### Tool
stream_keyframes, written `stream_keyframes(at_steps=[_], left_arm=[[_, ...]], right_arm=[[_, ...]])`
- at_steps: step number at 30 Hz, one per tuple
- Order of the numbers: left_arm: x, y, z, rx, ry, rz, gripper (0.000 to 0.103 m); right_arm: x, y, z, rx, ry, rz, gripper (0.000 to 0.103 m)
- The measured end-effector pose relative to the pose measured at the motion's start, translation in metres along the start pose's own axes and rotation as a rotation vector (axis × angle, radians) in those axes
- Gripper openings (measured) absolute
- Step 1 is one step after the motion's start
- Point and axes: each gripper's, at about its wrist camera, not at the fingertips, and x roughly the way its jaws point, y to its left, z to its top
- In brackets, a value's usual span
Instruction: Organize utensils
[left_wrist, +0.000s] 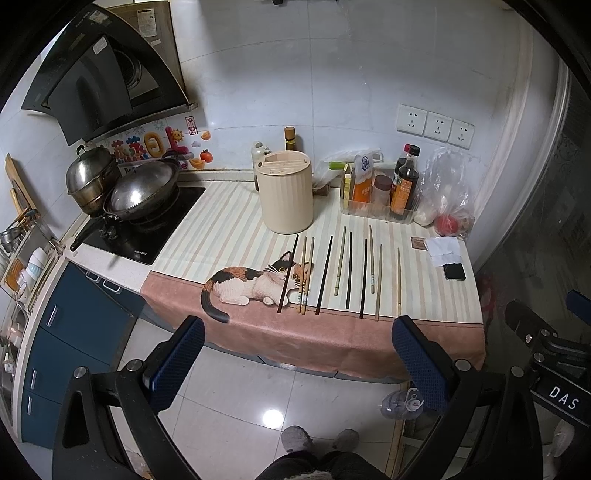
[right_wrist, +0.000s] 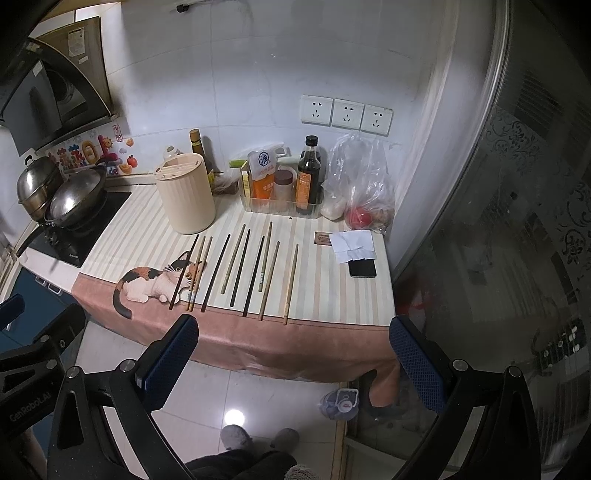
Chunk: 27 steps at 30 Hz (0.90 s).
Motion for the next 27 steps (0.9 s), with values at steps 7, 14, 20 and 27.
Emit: stream_keyframes(at_steps=[7,14,20,27], left_arm=[[0.0004,-0.0009,-0.0001,0.000,0.000,-0.001,0.103],[-0.0005,-0.0030,0.0011,0.000,0.000,-0.002,0.103],[-0.0003,-0.0039,0.0013,0.000,-0.001,-0.001,0.103],[-0.0012,-0.0058,0.0035,0.001,-0.001,-0.007,0.103]], right_arm=[[-0.0007,-0.0007,0.0014,0.001,-0.004,0.001,0.103],[-0.0007,0.0028,0.0039,0.001,-0.009,-0.002,0.103],[-0.0004,0.0044,0.0040,0.000,-0.010,-0.004,0.103],[0.0001,0.0035,0.0036,0.005,-0.011,-0.003,0.103]])
